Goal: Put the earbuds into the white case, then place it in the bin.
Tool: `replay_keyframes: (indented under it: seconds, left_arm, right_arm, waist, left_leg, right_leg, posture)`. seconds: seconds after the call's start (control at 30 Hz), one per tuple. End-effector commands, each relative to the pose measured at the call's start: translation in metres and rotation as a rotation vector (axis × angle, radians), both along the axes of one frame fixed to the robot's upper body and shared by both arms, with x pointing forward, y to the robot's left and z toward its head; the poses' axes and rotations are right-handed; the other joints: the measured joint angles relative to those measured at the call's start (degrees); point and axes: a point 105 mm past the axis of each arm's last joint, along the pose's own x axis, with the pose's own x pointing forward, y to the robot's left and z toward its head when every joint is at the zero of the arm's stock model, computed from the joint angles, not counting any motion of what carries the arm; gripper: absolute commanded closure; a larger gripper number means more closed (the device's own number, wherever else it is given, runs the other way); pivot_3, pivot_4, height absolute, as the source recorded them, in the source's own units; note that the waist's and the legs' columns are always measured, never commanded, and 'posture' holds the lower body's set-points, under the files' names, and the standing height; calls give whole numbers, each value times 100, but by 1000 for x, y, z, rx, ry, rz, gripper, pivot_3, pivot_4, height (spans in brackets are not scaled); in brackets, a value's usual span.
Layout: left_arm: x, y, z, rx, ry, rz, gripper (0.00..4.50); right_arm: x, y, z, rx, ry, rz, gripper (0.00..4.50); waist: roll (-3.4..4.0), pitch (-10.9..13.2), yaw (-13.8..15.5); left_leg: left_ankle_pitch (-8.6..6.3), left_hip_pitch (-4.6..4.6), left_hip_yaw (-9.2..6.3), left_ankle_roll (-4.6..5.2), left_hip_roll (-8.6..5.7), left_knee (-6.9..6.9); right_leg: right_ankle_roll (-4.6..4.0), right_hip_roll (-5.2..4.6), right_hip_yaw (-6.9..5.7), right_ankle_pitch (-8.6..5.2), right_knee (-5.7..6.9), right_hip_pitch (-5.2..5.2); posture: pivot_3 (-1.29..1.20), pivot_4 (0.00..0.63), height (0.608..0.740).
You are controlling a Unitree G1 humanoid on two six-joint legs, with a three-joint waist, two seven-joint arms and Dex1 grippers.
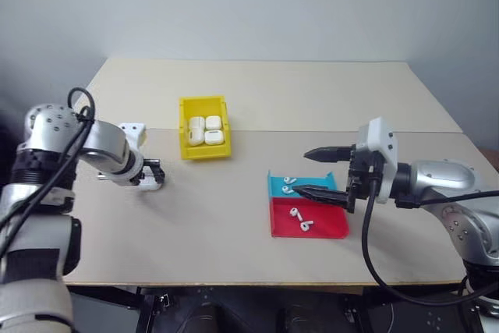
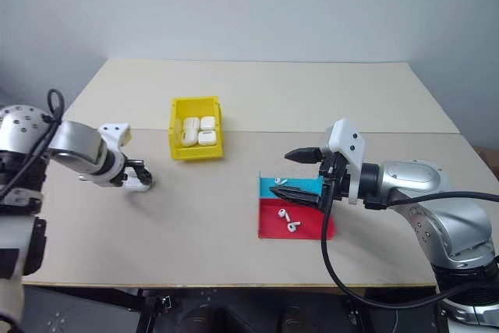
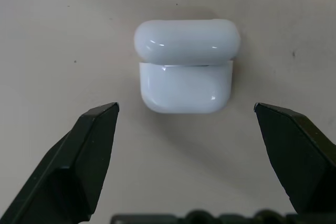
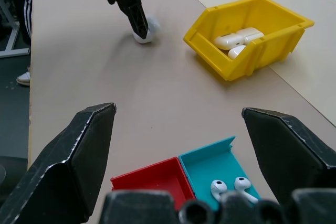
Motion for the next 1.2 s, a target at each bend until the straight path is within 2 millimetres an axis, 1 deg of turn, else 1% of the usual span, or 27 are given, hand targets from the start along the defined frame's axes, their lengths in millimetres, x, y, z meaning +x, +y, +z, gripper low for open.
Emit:
replay_keyframes:
  seconds: [0.03,0.5,0.63,0.83,0.93,1.03,1.07,1.2]
  left_arm:
    - [4,4,5,-3,-18,47,0]
    - [9,12,-4,16,15,111,0]
    - [10,10,-10,15,34,107,0]
    - [14,8,-11,34,30,106,0]
    - [16,8,-11,29,25,100,573]
    - [15,11,-9,26,13,94,1478]
    - [15,12,-8,25,5,92,1712]
    - [13,19,2,32,-64,60,1721]
  right_arm:
    - [-4,-1,9,-5,-35,4,26]
    - [-6,-1,8,-5,-30,-4,26]
    - [-5,-1,8,-5,-29,-8,26]
    - [-6,-2,6,-6,-27,-11,26]
    - [-7,-2,7,-5,-28,-12,0]
    - [-9,-2,5,-8,-29,-13,0]
    - [-9,-2,5,-8,-29,-13,0]
    - [-9,-2,5,-6,-33,-17,0]
  waist:
    - [0,0,-2]
    - [-2,0,-7]
    - [-2,-1,-8]
    - [-3,-2,16]
    - [-3,-3,6]
    - [-3,-3,-6]
    - [-3,-3,-6]
    - [-4,-3,-30]
  left_leg:
    - [1,0,1,-1,0,0]
    - [2,0,2,-4,-2,0]
    - [2,0,2,-4,-2,0]
    - [3,4,2,-4,-4,1]
    - [2,5,2,-3,-4,2]
    - [2,5,2,-3,-3,1]
    - [2,5,2,-3,-3,1]
    - [2,1,2,-3,-3,1]
  right_leg:
    - [0,0,0,0,0,0]
    - [1,-2,-3,0,2,0]
    - [1,-2,-4,0,3,0]
    - [1,-3,-6,-1,7,5]
    - [2,-3,-6,-1,10,5]
    - [2,-3,-6,-1,10,3]
    - [2,-3,-5,-1,10,3]
    - [2,-3,-4,-1,10,-2]
  posture:
    - [0,150,740]
    - [0,150,740]
    - [0,150,740]
    - [0,150,740]
    - [0,150,740]
    - [0,150,740]
    - [0,150,740]
    - [0,150,740]
